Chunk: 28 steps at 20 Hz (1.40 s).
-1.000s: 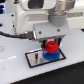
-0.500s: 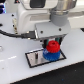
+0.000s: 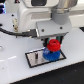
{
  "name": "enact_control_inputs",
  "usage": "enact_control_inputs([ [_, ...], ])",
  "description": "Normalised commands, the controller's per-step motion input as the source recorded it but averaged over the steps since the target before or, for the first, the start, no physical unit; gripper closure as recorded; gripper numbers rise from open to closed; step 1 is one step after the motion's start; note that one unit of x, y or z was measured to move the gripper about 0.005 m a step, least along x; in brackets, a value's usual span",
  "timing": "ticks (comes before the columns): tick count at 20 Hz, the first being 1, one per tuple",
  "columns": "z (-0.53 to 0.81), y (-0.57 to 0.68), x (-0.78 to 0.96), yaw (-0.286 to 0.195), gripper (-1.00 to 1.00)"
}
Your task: Insert the blue gear onto the right peg, followed by the red gear
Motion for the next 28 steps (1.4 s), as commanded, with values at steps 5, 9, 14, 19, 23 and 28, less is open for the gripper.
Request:
enact_control_inputs([
  [5, -0.28, -0.14, 0.1, 0.0, 1.0],
  [9, -0.16, -0.04, 0.02, 0.0, 1.0],
  [14, 0.04, -0.06, 0.09, 0.0, 1.0],
  [19, 0.2, 0.0, 0.07, 0.0, 1.0],
  [23, 0.1, -0.02, 0.04, 0.0, 1.0],
  [28, -0.29, -0.05, 0.03, 0.0, 1.0],
])
